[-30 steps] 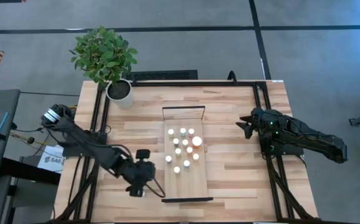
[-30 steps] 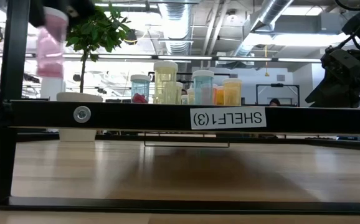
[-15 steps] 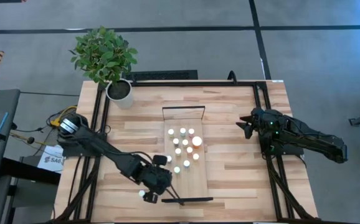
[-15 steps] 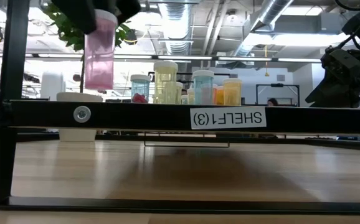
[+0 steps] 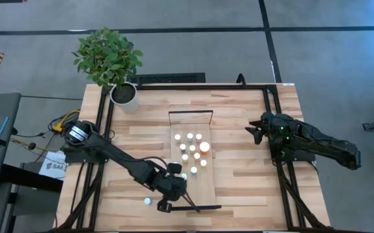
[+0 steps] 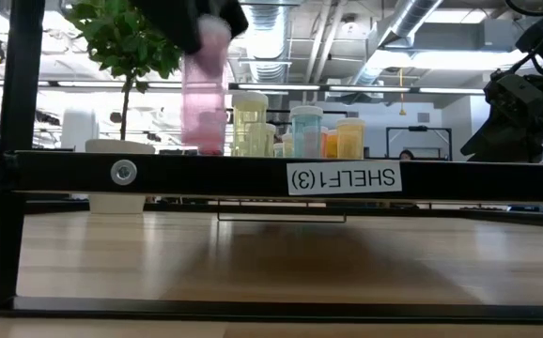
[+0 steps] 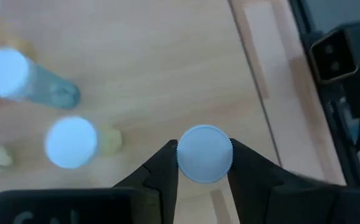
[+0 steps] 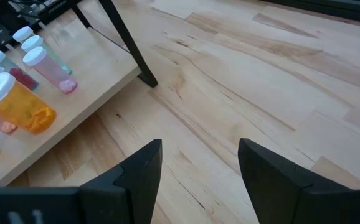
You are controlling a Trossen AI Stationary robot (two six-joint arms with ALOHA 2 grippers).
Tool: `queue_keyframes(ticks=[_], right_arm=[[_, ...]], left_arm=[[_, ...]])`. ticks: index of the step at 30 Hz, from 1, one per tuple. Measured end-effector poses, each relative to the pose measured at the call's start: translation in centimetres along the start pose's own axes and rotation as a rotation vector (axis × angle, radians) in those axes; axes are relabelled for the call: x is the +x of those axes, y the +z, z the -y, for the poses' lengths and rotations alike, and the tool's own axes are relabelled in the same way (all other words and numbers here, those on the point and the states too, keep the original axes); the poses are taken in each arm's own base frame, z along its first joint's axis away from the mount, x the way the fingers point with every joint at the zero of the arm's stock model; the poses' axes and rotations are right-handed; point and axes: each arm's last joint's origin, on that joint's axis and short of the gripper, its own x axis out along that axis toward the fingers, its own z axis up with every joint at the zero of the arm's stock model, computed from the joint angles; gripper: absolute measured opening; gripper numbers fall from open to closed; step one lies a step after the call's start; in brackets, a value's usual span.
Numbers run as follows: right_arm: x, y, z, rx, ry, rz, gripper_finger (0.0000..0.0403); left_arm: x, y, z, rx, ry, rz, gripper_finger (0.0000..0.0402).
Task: Pick and place medicine bottles onto shelf by color
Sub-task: Put the pink pill bottle on the shelf
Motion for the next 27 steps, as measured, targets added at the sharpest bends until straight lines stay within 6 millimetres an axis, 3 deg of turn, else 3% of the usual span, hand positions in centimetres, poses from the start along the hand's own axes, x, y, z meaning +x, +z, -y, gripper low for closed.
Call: queue_keyframes(ticks=[4, 27], right_arm=[[0.0, 0.0, 0.0, 0.0, 0.0, 0.0, 0.0234], [0.0, 0.0, 0.0, 0.0, 0.0, 0.0, 0.0234]], left_arm=[[0.8, -0.1, -0.2, -0.01, -0.021, -0.023, 0.01], [0.9, -0.1, -1.1, -0.098, -0.002, -0.039, 0.0115]])
